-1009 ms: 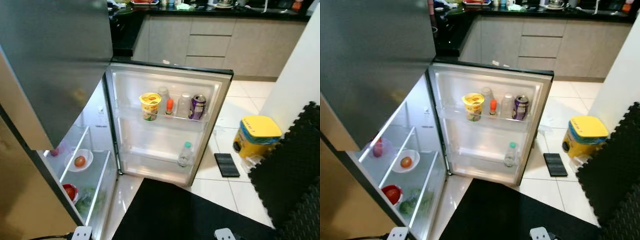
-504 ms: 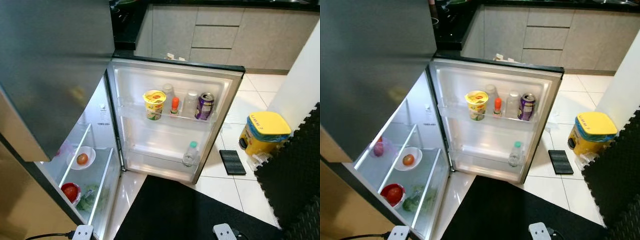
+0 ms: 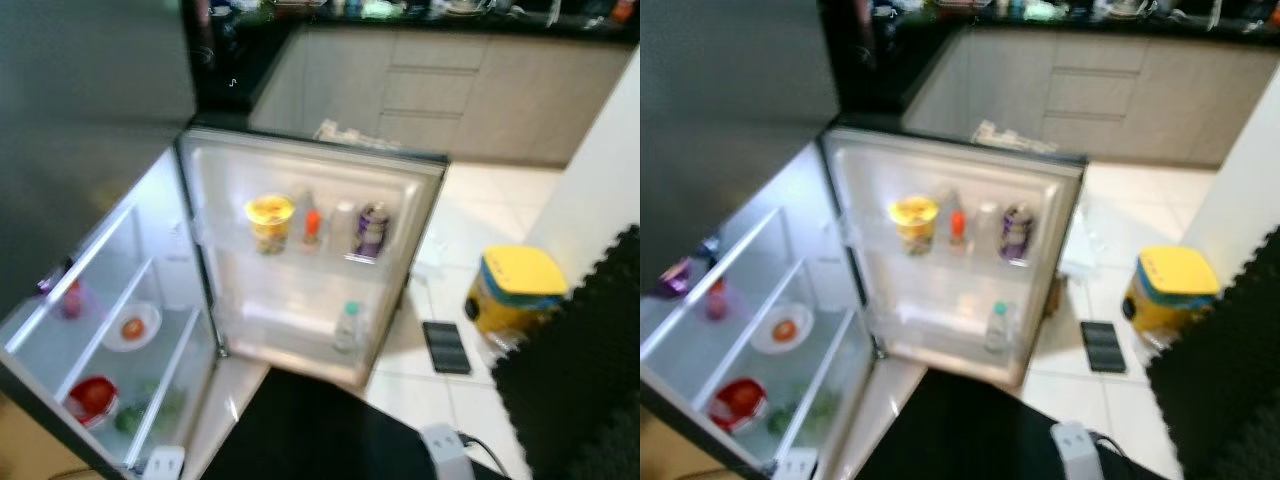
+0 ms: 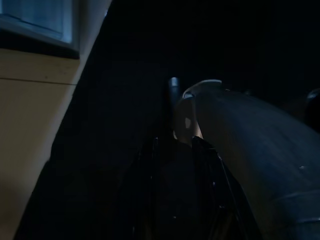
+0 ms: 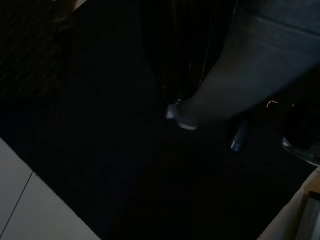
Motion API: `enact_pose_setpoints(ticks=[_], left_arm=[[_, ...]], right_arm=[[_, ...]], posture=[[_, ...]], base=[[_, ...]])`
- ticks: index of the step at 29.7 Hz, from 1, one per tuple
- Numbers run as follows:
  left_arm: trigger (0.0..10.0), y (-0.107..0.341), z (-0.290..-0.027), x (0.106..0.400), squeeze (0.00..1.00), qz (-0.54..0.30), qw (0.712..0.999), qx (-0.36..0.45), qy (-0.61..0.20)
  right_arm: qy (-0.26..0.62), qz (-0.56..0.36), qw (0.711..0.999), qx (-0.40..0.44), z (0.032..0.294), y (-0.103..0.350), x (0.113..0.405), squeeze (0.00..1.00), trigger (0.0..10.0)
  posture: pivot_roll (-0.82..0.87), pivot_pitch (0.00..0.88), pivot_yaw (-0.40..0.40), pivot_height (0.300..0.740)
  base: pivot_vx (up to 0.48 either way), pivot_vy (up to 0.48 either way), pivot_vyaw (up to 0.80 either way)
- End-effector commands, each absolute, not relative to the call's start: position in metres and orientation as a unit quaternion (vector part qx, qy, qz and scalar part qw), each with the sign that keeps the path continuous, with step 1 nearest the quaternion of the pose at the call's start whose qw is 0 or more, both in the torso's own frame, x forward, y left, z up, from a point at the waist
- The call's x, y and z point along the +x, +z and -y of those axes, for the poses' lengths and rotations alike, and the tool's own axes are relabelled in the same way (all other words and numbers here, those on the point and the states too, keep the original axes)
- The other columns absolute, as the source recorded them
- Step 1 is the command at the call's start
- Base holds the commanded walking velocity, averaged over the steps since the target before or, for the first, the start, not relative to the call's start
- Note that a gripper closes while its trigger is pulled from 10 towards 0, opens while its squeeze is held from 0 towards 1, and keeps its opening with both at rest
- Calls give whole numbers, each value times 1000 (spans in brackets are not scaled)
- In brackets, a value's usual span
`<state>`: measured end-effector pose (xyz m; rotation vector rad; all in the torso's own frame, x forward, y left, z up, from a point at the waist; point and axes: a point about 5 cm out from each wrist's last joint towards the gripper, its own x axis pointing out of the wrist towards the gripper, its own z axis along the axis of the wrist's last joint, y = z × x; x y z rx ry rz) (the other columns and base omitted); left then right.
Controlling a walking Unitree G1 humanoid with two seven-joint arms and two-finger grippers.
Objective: Restocking fridge
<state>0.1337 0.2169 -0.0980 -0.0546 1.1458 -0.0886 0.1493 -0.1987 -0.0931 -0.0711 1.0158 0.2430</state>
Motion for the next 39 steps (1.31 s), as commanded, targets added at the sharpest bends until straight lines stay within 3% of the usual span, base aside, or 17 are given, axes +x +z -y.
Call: enact_pose_setpoints(ticks=[1,39], left_arm=[[10000,-101,-215,125,0,-554,831,-25,-44],[10000,-102,-210,126,0,-553,831,-17,-55]], right_arm=[[111,-487,865,-35,203,-93,149,0,10000],[119,-500,857,-33,203,-96,141,0,10000]], posture=[[40,0,2,740],[38,0,-3,740]], base=[[0,-247,781],[0,0,775]])
